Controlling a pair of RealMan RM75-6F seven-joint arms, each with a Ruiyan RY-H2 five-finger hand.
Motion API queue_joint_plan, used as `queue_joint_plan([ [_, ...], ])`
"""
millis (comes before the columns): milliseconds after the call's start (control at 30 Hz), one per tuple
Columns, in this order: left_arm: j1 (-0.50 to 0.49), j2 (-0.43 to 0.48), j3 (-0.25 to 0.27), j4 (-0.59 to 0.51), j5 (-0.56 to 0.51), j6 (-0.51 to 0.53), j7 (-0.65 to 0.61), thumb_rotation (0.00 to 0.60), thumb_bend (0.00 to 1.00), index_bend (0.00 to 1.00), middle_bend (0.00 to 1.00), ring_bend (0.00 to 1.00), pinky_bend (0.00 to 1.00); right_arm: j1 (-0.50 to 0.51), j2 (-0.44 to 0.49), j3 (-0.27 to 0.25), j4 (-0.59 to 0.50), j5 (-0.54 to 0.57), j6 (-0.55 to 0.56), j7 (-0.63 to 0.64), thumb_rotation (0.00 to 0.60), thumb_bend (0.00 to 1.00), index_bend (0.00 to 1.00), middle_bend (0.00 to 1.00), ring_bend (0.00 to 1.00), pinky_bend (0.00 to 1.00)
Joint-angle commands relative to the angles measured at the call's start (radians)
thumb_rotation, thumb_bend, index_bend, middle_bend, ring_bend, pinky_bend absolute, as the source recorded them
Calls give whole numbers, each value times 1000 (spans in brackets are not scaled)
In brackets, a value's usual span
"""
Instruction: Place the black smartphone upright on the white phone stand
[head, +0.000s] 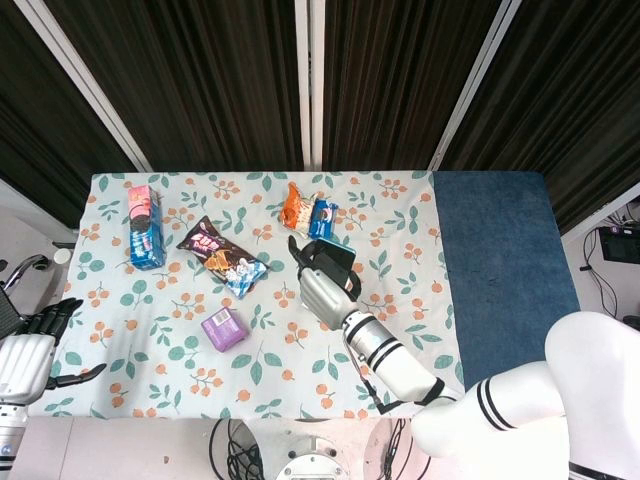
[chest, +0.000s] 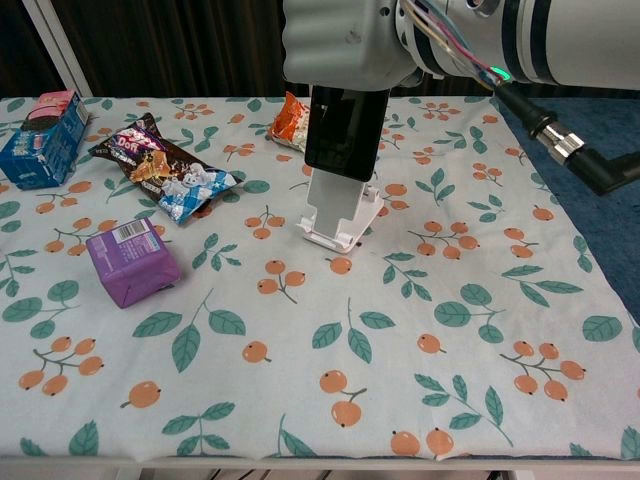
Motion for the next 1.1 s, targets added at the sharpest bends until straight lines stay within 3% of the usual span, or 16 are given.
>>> queue_joint_plan([
  [33, 0, 0, -1, 1, 0, 0, -2, 367, 61, 110, 104, 133, 223, 10, -1, -19, 14, -12, -9, 20, 600, 279, 629, 446, 455, 0],
  [733, 4, -2, 2, 22, -6, -6, -23, 365, 61, 110, 104, 133, 223, 52, -129, -76, 84, 27, 68, 15, 600, 278, 626, 446, 456, 0],
  [1100, 10, -4, 4, 41, -10, -8, -43, 365, 61, 110, 104, 133, 223, 61, -206, -60, 103, 99, 156, -24, 600, 279, 626, 446, 455, 0],
])
